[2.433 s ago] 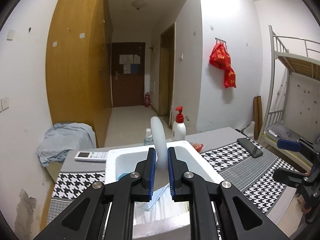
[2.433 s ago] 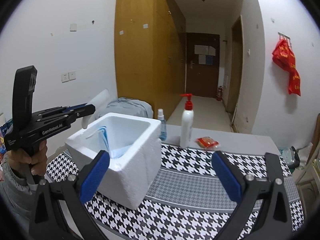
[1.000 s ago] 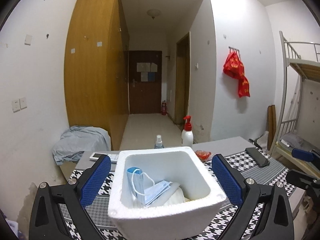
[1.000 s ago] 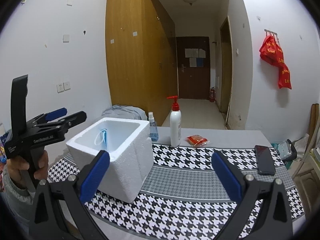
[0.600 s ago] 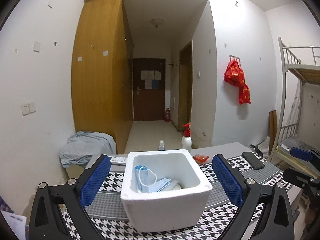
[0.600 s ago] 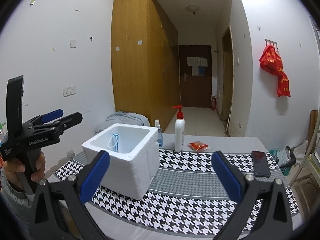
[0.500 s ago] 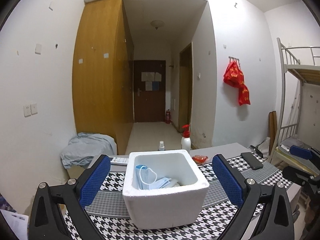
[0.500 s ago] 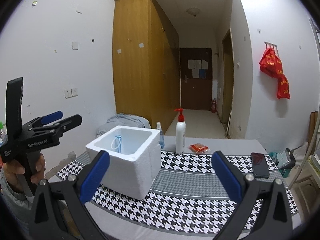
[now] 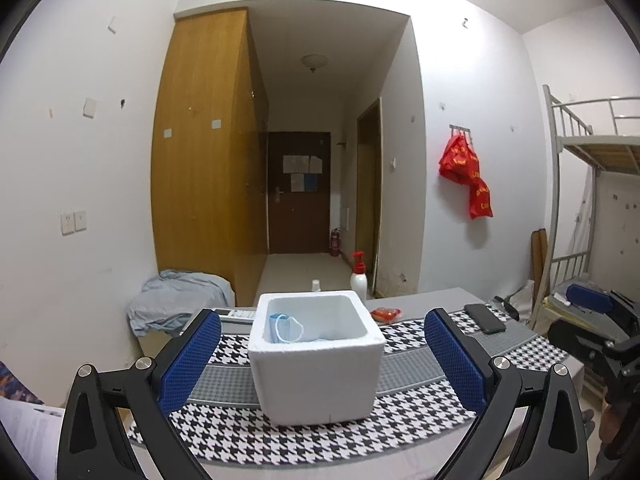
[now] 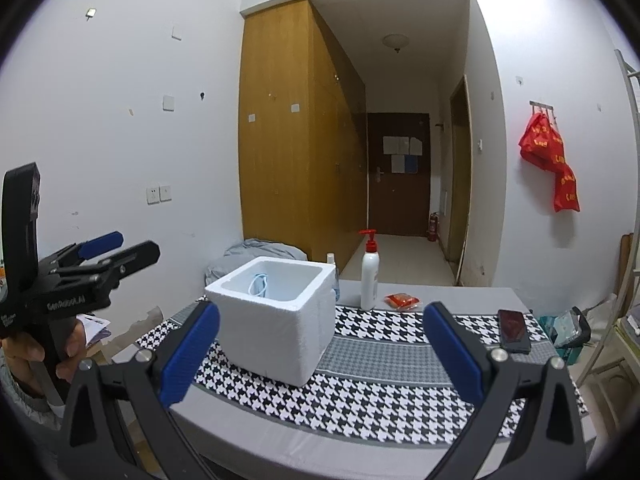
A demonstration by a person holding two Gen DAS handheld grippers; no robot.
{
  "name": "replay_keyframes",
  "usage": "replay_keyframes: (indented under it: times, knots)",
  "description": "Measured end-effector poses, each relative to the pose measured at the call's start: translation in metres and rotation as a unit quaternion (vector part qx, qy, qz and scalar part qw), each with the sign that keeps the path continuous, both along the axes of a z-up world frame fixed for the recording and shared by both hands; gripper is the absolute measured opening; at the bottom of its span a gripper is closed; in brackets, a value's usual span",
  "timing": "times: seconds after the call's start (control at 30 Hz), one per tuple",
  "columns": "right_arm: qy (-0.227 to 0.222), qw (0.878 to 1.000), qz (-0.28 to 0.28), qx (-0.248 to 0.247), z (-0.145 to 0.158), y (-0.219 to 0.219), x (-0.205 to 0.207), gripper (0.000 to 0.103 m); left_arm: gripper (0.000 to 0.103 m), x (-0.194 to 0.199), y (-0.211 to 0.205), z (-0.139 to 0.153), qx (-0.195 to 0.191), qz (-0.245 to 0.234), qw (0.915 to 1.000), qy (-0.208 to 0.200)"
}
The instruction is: Organize soft objects
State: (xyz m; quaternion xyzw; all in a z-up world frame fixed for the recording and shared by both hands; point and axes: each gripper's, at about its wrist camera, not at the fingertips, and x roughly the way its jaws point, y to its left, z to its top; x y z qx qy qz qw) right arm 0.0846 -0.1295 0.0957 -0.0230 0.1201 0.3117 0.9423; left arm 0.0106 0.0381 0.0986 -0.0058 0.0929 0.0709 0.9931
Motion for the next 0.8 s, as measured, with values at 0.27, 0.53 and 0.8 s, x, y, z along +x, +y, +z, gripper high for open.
replay_keyframes:
  times: [0.27, 0.53, 0.8]
  knots:
    - [-0.01, 1.0, -0.004, 0.005, -0.002, -0.006, -0.031, 0.103, 0.102, -0.038, -0.014, -0.005, 0.007, -0.015, 0.9998, -0.014]
    - [-0.017, 1.0, -0.012, 0.007, -0.009, -0.007, -0.054, 0.103, 0.102, -0.061, -0.011, -0.013, -0.001, -0.011, 0.9997, -0.024]
    - [-0.03, 1.0, -0.01, 0.001, -0.02, -0.005, -0.074, 0.103, 0.102, -0.082, -0.011, -0.029, -0.006, -0.009, 0.9991, -0.042]
